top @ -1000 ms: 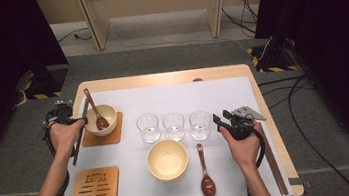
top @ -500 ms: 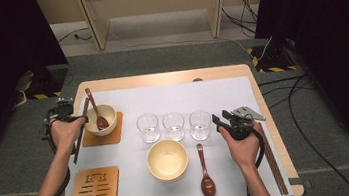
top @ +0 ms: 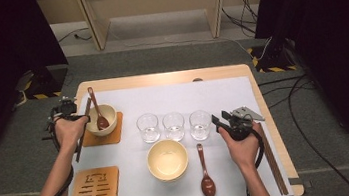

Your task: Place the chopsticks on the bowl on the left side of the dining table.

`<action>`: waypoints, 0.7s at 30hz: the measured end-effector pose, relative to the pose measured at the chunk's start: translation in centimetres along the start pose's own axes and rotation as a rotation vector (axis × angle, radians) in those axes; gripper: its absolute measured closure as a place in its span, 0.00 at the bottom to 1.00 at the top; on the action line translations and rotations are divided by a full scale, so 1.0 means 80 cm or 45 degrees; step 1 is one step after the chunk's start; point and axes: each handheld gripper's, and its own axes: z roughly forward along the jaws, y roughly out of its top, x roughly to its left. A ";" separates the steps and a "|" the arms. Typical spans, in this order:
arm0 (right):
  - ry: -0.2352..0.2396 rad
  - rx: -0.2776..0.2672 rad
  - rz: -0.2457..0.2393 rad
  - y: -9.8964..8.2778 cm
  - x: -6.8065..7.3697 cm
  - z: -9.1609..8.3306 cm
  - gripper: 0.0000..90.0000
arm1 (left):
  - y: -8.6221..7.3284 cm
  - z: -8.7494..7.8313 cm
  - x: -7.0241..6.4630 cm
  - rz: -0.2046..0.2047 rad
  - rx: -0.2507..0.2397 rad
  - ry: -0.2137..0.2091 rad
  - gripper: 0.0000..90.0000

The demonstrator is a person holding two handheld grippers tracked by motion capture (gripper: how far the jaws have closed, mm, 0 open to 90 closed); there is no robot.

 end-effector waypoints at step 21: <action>-0.003 0.008 -0.007 -0.002 0.001 0.002 0.60 | 0.004 0.014 -0.004 0.024 0.011 -0.005 0.84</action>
